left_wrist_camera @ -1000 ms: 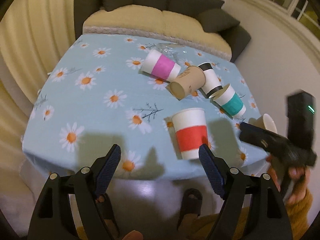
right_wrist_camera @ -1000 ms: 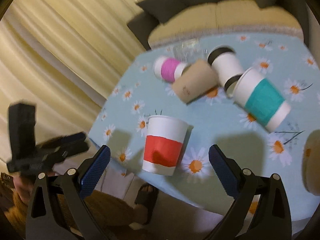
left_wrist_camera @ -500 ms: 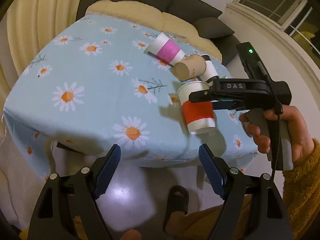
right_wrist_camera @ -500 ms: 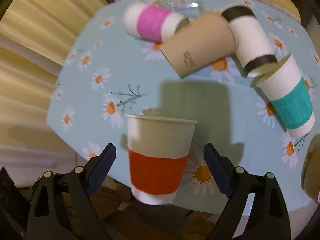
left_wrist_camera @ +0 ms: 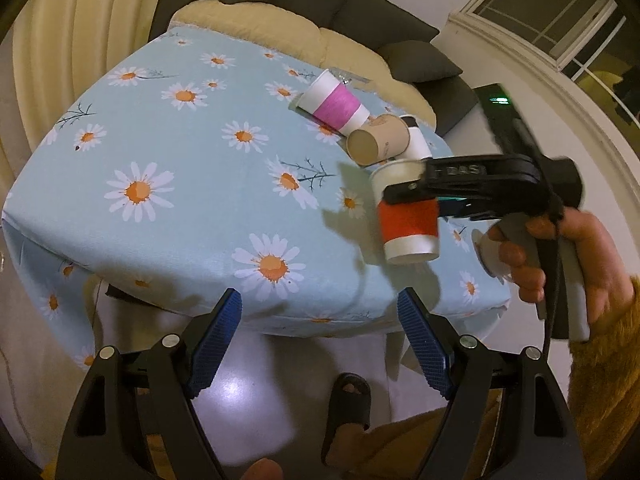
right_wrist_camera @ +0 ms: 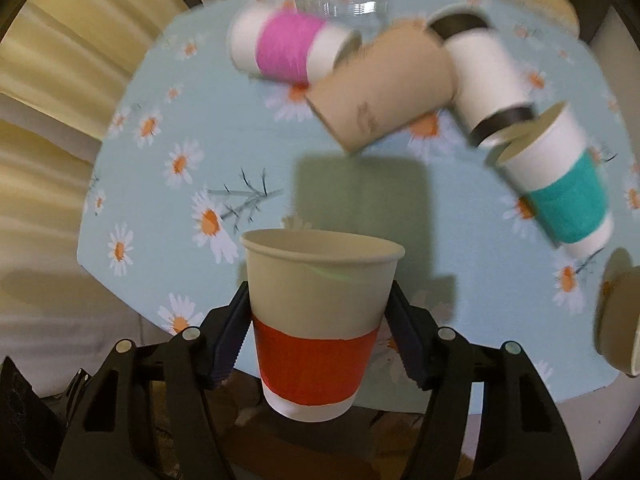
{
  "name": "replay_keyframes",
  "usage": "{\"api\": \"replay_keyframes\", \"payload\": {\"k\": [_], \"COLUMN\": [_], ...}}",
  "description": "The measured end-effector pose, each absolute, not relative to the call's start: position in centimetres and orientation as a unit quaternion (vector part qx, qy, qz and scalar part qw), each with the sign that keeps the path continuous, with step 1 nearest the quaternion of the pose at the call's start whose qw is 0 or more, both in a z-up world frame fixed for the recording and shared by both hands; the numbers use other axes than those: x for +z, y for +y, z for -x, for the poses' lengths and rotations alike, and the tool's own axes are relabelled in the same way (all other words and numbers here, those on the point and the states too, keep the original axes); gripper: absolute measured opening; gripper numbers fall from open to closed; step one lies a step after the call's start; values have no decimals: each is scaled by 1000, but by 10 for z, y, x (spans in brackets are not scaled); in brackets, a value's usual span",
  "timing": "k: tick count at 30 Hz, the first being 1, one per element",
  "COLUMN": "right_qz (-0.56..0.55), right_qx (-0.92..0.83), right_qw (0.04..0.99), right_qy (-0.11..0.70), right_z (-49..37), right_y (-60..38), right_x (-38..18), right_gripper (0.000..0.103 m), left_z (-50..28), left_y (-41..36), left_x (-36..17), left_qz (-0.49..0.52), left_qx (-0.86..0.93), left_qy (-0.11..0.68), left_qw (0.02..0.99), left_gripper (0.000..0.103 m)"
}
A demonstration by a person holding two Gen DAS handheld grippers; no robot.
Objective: Flip cup upright
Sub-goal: 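Rotate the held red-banded cup upright with the right tool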
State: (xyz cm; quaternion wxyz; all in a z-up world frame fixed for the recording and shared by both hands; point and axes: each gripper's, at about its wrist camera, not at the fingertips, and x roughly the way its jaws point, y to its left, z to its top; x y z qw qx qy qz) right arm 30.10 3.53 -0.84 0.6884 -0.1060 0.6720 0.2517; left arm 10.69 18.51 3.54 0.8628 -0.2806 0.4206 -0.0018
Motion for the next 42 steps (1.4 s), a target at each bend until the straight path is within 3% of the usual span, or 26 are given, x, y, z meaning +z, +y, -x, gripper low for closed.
{"api": "replay_keyframes", "payload": {"k": [3,9,17,25,42], "right_qz": [95,70,52,75,92], "right_qx": [276,302,285,202,183], "right_qw": [735,873,925,958,958], "right_qy": [612,377,245,187,200], "right_z": [-286,-225,-178,-169,-170], "right_y": [28,-4,-14,-16,-5], "right_x": [20,78,81,31,-38], "right_gripper": [65,65,65,66,66], "left_z": [-105,-101,-101,-103,-117], "left_y": [187,195,203,207,209], "left_x": [39,47,56,61,64], "left_qz": [282,307,313,325,301], "left_qx": [0,-6,2,-4,2], "left_qy": [411,380,348,310,284], "left_qw": [867,872,884,893,910], "left_gripper": [78,78,78,78,78]}}
